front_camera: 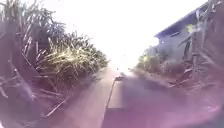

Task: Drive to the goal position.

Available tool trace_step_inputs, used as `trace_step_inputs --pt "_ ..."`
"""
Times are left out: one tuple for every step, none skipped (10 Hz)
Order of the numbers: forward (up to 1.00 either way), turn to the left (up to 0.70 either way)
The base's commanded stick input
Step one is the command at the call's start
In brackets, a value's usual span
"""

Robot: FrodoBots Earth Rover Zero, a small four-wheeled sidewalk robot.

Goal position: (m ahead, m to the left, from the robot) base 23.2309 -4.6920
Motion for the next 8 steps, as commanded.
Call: trace_step_inputs --pt "0.85 0.0" --pt "0.85 0.0" --pt "0.85 0.0" --pt "0.85 0.0" --pt "0.85 0.0" --pt "0.85 0.0" --pt "0.85 0.0" --pt "0.85 0.0"
